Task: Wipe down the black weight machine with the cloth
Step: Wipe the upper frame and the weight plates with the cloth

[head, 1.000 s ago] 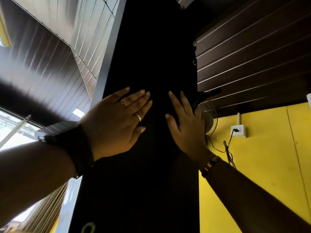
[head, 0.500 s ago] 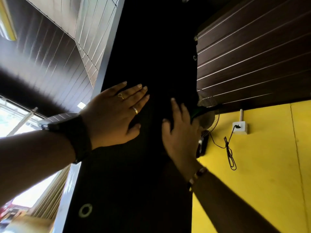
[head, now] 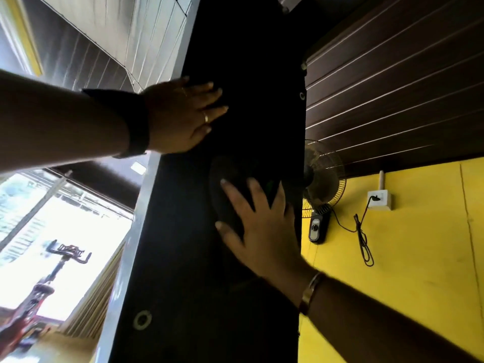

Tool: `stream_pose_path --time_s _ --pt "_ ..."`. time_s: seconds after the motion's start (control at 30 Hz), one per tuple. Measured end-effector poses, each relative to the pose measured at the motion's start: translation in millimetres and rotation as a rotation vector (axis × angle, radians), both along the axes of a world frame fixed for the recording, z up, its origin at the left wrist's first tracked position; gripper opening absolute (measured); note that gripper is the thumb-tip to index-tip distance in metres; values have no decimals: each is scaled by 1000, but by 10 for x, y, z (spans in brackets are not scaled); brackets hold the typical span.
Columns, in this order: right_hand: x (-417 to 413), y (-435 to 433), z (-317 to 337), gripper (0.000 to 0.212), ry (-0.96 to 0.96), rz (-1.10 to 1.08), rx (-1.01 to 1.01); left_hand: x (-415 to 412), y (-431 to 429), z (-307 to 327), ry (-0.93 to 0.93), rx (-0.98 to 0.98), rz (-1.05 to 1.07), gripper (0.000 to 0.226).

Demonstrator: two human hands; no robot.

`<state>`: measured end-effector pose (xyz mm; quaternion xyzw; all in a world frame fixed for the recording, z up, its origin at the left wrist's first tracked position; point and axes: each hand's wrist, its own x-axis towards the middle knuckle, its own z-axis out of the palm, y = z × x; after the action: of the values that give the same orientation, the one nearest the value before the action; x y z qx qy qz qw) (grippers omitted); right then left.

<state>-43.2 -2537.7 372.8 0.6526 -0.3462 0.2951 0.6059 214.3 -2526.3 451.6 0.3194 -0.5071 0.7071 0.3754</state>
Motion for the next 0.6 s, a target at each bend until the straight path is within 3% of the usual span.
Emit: stream_pose_path --time_s 0.17,0.3,0.43,0.6 --pt "163 16 576 71 -147 51 65 97 -110 112 34 17 -11 62" --pt "435 69 492 66 -290 139 115 108 -100 94 11 -21 -30 62" --pt "554 77 -155 68 -114 167 -17 96 -104 74 7 -15 8 60" --pt "214 -3 -839 67 245 128 -11 74 -95 26 12 -6 27 57"
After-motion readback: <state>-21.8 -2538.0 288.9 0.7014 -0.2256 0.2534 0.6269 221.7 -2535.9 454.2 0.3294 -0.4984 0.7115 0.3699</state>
